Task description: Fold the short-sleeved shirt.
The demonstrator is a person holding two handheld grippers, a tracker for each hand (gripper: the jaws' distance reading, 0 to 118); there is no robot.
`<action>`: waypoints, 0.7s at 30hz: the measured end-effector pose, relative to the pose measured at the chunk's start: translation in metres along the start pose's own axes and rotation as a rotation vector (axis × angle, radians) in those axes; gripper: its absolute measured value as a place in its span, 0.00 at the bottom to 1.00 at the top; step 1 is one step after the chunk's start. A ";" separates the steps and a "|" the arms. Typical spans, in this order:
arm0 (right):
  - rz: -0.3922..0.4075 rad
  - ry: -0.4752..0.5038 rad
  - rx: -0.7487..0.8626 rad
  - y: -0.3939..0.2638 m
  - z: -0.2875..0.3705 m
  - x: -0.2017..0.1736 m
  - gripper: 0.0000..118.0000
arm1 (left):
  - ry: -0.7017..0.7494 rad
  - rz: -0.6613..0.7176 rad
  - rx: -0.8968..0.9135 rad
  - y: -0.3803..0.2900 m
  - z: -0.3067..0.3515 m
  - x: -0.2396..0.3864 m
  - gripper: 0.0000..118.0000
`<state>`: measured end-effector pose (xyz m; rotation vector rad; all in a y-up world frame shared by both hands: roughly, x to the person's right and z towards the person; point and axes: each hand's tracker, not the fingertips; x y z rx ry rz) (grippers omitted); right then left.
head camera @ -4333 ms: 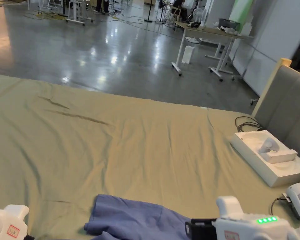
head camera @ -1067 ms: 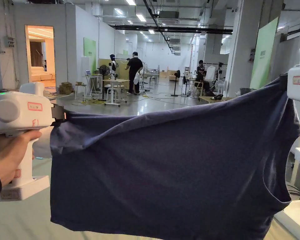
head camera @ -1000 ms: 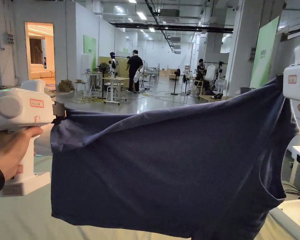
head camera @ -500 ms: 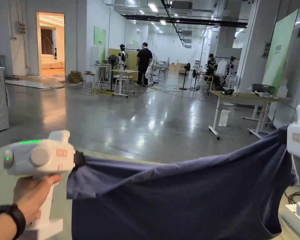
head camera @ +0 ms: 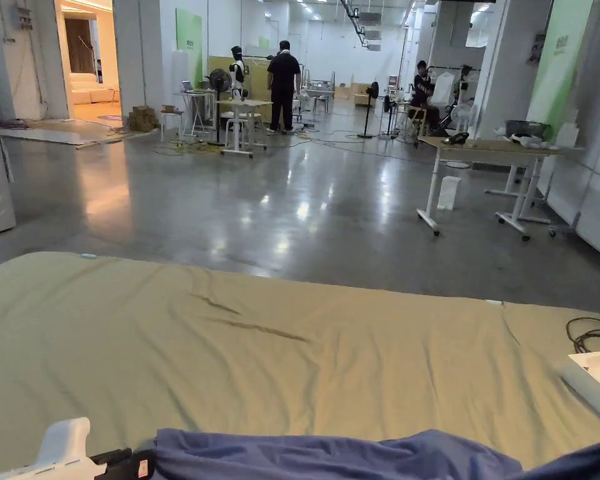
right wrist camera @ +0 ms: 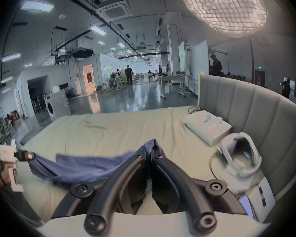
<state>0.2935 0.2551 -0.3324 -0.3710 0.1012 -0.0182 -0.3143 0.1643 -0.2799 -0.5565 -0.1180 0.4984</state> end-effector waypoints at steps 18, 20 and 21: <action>-0.023 -0.140 -0.307 -0.202 0.127 0.030 0.03 | 0.001 0.058 -0.150 -0.133 0.078 -0.030 0.06; -0.011 -0.133 -0.314 -0.213 0.124 0.029 0.03 | 0.005 0.091 -0.164 -0.136 0.074 -0.036 0.06; -0.010 -0.134 -0.321 -0.216 0.122 0.029 0.03 | 0.012 0.094 -0.160 -0.139 0.073 -0.037 0.06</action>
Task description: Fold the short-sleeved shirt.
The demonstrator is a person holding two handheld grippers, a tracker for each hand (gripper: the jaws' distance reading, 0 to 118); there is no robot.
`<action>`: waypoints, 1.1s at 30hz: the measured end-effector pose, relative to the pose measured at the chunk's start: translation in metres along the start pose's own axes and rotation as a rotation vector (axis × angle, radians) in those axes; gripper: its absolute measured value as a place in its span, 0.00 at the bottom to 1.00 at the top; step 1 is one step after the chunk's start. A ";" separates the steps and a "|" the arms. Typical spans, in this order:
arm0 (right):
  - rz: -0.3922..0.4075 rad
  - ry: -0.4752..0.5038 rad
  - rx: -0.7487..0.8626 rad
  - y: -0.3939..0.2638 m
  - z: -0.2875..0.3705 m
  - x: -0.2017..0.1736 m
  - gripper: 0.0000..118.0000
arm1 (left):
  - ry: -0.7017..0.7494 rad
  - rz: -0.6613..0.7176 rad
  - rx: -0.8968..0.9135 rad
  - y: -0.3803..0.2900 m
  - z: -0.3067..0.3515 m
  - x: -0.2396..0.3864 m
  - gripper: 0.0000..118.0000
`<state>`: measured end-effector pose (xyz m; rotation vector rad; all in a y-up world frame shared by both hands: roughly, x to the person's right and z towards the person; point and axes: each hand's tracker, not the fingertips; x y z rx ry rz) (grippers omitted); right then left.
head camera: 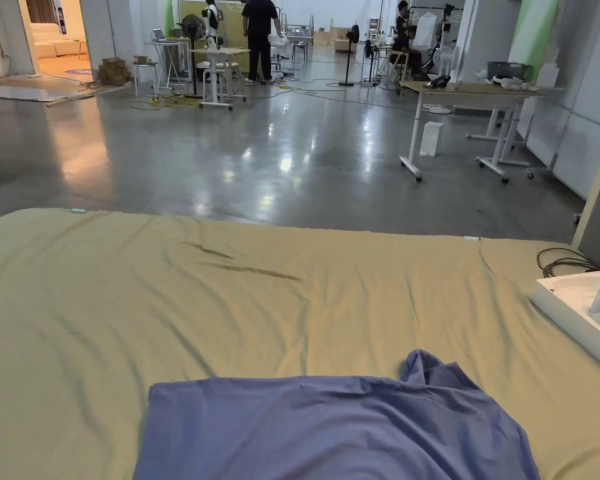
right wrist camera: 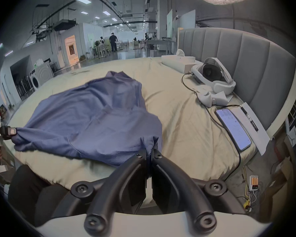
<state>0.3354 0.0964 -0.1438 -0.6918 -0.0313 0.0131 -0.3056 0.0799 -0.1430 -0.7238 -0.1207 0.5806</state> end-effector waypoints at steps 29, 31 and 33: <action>0.064 0.218 0.592 0.094 0.189 -0.095 0.73 | 0.151 -0.679 0.699 -0.033 0.245 0.236 0.84; 0.079 0.226 0.586 0.095 0.189 -0.098 0.63 | 0.146 -0.686 0.684 -0.035 0.240 0.236 0.72; 0.091 0.217 0.587 0.093 0.190 -0.101 0.24 | 0.119 -0.667 0.651 -0.033 0.235 0.233 0.26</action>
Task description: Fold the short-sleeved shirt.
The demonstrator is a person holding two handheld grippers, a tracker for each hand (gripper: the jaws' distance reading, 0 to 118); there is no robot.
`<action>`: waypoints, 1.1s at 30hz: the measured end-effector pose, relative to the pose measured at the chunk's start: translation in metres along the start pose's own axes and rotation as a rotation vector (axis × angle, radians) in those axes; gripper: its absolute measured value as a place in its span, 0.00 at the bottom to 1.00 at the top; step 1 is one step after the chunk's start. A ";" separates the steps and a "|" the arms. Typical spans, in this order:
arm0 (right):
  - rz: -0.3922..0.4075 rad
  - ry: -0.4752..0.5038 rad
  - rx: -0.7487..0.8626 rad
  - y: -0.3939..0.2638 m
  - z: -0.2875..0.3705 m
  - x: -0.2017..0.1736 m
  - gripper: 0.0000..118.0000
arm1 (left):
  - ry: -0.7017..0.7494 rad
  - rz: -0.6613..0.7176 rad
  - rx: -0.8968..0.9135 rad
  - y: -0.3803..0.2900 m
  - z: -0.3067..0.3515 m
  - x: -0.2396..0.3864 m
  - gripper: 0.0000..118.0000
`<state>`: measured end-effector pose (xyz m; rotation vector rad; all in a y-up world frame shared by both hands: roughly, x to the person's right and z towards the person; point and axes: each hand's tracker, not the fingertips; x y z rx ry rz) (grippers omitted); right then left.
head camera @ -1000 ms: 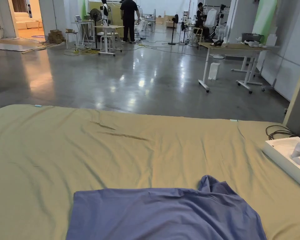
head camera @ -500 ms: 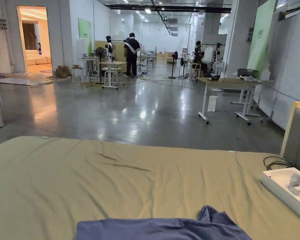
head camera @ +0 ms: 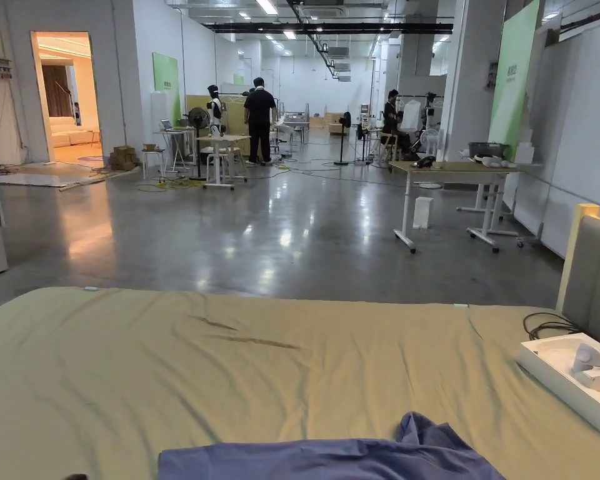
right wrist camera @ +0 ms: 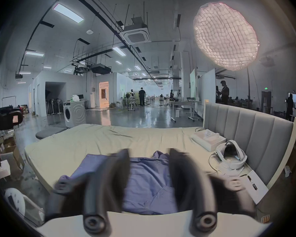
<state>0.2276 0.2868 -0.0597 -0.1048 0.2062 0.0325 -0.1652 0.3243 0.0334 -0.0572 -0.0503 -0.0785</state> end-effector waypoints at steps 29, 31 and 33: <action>-0.116 -0.014 -0.188 -0.036 -0.011 -0.001 0.00 | 0.045 0.328 -0.510 -0.162 -0.087 -0.074 0.50; -0.123 -0.018 -0.201 -0.040 -0.012 -0.001 0.00 | 0.033 0.344 -0.550 -0.180 -0.099 -0.079 0.53; -0.120 -0.025 -0.220 -0.042 -0.013 -0.003 0.00 | 0.040 0.317 -0.599 -0.199 -0.111 -0.077 0.59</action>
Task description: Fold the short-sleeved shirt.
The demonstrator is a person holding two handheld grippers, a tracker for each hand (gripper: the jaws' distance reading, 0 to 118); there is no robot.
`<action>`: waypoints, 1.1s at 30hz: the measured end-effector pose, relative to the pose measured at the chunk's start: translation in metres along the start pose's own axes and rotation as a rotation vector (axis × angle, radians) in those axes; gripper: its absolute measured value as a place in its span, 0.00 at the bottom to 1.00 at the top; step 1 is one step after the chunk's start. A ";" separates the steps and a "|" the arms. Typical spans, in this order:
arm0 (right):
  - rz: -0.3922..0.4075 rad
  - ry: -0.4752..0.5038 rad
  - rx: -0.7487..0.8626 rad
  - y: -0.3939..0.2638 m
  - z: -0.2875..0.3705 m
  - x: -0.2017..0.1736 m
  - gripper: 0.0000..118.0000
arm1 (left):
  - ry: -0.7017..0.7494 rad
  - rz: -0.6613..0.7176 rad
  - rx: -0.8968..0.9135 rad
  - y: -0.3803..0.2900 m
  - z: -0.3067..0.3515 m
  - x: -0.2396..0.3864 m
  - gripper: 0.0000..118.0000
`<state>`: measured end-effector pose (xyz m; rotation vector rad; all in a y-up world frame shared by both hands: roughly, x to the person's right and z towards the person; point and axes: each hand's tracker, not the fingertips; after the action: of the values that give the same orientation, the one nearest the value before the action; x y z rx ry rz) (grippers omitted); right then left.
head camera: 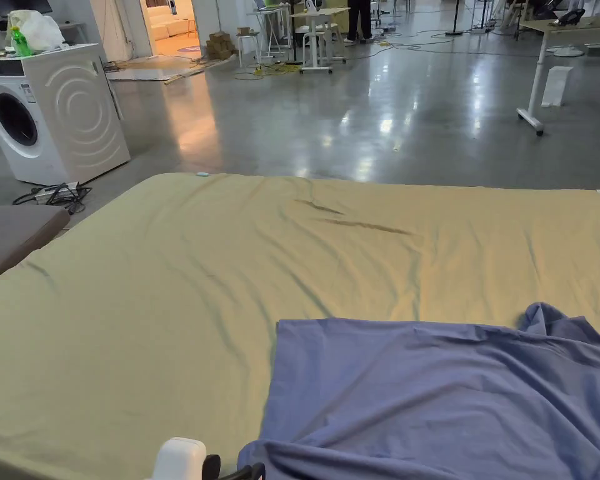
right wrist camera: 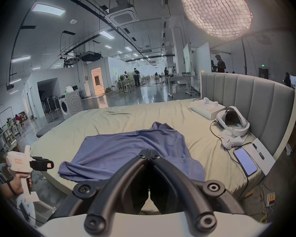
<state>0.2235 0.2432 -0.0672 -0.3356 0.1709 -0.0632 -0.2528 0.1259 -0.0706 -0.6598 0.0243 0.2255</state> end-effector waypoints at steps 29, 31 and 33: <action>-0.010 -0.222 -0.179 -0.043 -0.053 0.098 0.67 | 0.020 -0.027 -0.300 -0.016 -0.087 0.011 0.08; -0.043 -0.215 -0.223 -0.056 -0.070 0.116 0.69 | 0.023 -0.041 -0.303 -0.016 -0.087 0.012 0.07; -0.096 -0.206 -0.294 -0.074 -0.089 0.130 0.70 | 0.024 -0.037 -0.304 -0.016 -0.088 0.011 0.08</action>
<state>0.3333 0.1332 -0.1458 -0.6403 -0.0416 -0.0981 -0.2341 0.0623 -0.1312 -0.9652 0.0008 0.1869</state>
